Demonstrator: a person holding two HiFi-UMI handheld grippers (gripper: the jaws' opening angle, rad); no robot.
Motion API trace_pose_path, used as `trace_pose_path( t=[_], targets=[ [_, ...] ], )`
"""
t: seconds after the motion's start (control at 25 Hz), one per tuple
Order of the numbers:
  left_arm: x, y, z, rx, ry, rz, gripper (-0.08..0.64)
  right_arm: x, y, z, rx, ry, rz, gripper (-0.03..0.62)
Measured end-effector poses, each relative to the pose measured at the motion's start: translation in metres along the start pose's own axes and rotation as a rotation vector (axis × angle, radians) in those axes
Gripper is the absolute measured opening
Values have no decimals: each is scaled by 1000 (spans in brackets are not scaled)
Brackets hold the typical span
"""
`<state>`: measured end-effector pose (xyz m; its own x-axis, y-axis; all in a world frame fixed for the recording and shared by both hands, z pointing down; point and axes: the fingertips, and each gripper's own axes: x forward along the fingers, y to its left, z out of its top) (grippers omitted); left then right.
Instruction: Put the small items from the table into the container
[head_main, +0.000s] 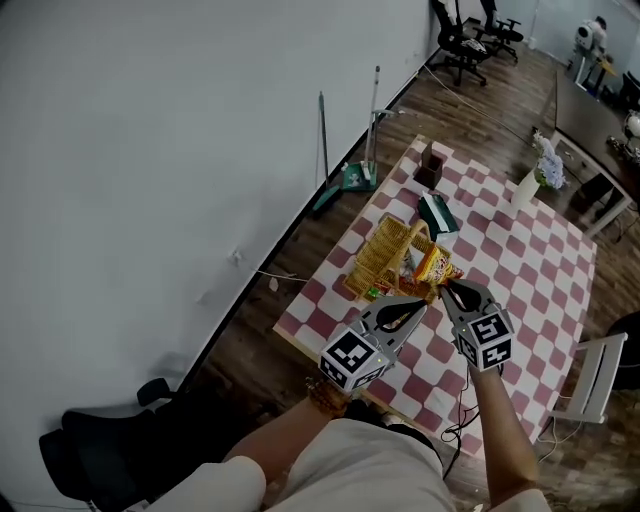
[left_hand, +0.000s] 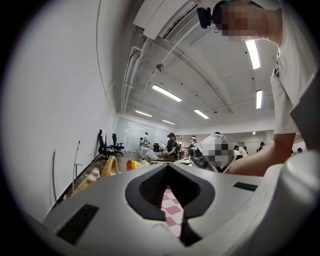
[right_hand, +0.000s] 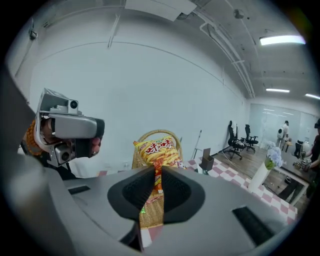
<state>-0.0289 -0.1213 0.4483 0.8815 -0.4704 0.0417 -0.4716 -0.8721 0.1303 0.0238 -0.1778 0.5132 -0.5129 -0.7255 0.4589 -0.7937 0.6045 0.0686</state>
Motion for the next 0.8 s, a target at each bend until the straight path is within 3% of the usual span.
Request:
trace_pose_path(
  t=[0.48, 0.8],
  targets=[
    [18, 35, -29, -43, 59, 49, 25, 66, -17, -33, -36, 204, 58, 64],
    [21, 41, -39, -59, 83, 62, 25, 82, -16, -45, -22, 240, 80, 80]
  ],
)
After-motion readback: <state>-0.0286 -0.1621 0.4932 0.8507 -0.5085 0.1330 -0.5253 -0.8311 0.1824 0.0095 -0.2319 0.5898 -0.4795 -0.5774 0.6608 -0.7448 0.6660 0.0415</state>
